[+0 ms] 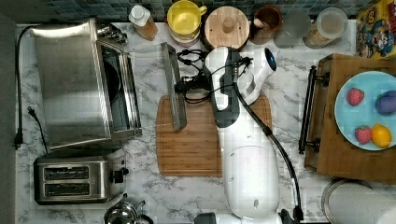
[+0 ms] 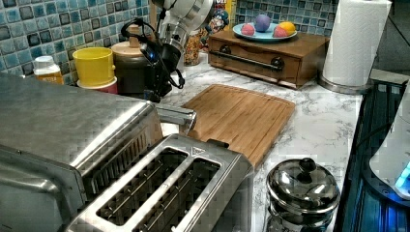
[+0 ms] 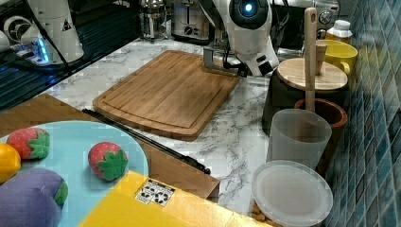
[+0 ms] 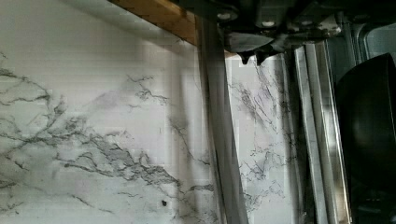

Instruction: Close the oven.

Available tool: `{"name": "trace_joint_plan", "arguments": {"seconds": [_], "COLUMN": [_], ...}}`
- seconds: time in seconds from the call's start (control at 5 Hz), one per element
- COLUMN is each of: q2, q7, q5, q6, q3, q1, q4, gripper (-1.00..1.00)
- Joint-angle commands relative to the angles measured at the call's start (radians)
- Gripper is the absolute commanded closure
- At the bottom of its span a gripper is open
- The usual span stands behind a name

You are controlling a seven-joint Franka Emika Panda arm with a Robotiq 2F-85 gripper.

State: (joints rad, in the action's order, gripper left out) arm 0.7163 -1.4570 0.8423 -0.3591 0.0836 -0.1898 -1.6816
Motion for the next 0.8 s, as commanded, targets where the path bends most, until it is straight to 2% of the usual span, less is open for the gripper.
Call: {"name": "trace_joint_plan", "arguments": {"seconds": [0.2,0.4,0.8], "q2": [-0.252,-0.286,-0.314], "q7": [0.072,0.146,0.243], "q5": [-0.090,-0.211,-0.361], "q6": [0.083,0.040,0.022], "q3": [0.131,0.116,0.132], "q1": [0.176,0.254,0.318], "q4": [0.241,0.242,0.215], "gripper": [1.00,1.00,1.00]}}
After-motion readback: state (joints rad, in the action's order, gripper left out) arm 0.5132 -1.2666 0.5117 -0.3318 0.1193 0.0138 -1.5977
